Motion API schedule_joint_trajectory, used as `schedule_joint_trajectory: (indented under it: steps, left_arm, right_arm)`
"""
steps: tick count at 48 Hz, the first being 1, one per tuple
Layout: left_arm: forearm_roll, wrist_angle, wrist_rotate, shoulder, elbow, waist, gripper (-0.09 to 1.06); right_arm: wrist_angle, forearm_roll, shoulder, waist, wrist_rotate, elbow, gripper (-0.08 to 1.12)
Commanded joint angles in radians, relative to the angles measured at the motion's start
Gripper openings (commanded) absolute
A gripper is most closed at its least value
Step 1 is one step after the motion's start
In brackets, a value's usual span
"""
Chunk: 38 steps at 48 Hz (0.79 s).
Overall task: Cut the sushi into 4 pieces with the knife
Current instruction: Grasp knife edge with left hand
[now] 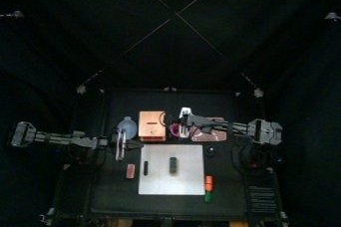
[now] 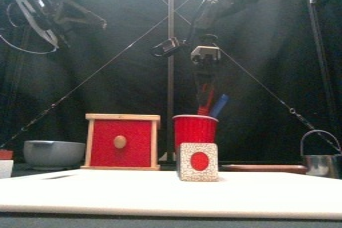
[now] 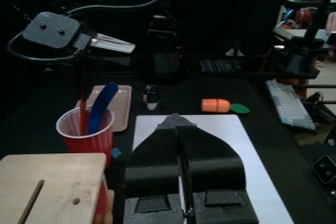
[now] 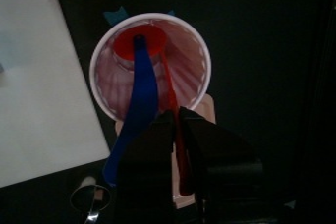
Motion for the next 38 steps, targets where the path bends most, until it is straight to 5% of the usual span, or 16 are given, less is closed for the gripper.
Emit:
schedule_joint_trajectory:
  steps: [1, 23, 38]
  left_arm:
    - [0.000, -0.011, 0.000, 0.002, -0.014, 0.005, 0.02]
    - [0.000, -0.035, 0.003, 0.000, -0.012, 0.021, 0.03]
    - [-0.014, -0.144, 0.000, -0.006, 0.011, 0.038, 0.20]
  right_arm:
    - [0.000, -0.006, -0.032, -0.015, -0.003, -0.058, 0.15]
    - [0.015, 0.005, -0.244, 0.002, 0.014, -0.124, 0.14]
    - [-0.284, 0.081, -0.459, 0.104, 0.087, 0.100, 0.14]
